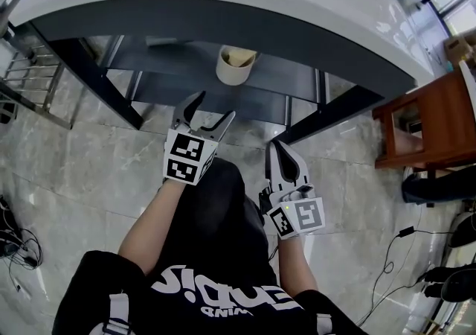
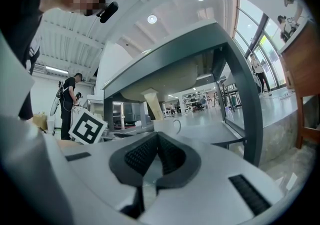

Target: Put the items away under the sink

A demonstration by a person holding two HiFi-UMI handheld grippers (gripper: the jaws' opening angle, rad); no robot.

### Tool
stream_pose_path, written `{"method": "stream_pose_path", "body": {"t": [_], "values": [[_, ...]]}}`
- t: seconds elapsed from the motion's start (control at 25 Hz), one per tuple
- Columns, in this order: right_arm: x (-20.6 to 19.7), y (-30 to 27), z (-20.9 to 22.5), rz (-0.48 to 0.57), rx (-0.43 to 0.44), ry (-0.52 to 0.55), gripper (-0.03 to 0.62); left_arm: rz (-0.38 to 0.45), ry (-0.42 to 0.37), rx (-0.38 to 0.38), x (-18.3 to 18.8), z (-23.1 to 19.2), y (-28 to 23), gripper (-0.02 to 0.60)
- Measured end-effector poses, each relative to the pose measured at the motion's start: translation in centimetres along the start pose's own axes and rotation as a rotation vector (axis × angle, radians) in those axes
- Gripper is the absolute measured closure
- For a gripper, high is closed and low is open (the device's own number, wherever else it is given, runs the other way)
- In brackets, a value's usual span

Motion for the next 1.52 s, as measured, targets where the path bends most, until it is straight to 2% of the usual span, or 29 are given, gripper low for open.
{"method": "stream_pose_path", "body": {"t": [0.12, 0.48, 0.76, 0.92, 1.12, 1.24, 1.4, 1.52], "values": [[-0.3, 0.2, -0.2, -0.003, 0.006, -0.008, 0.576, -0.003, 0.01, -0.007, -0.4, 0.6, 2.5, 0.325], [-1.5, 1.1, -1.9, -0.02, 0.051, -0.022, 0.576, 0.001, 0.025, -0.049, -1.9, 3.7, 7.6, 0.548], [-2.3, 2.9, -2.4, -0.049, 0.076, -0.051, 0.576, 0.007, 0.005, -0.133, -2.3, 6.1, 11.3, 0.561], [-1.8, 3.0, -2.8, -0.07, 0.097, -0.07, 0.576, 0.032, -0.005, -0.163, -1.3, 6.5, 12.6, 0.561], [3.3, 2.7, -4.4, -0.091, 0.155, -0.092, 0.576, 0.06, -0.028, -0.209, 4.1, 7.4, 13.7, 0.561], [8.6, 2.2, -5.6, -0.118, 0.19, -0.091, 0.576, 0.052, -0.019, -0.22, 9.4, 7.4, 14.6, 0.561], [16.5, 2.4, -7.0, -0.134, 0.201, -0.096, 0.576, 0.053, 0.029, -0.215, 17.1, 7.9, 16.5, 0.561], [21.9, 1.8, -7.9, -0.142, 0.211, -0.095, 0.576, 0.045, 0.034, -0.213, 22.4, 7.5, 17.7, 0.561]]}}
Point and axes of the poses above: the fingertips, and each gripper's own axes: y backward along the fingers, z to its right, x out of its top, the point moved 8 cm from there along y, backward along the fingers, and after that the axes turned 10 degrees about -x, right-handed, at the moved point
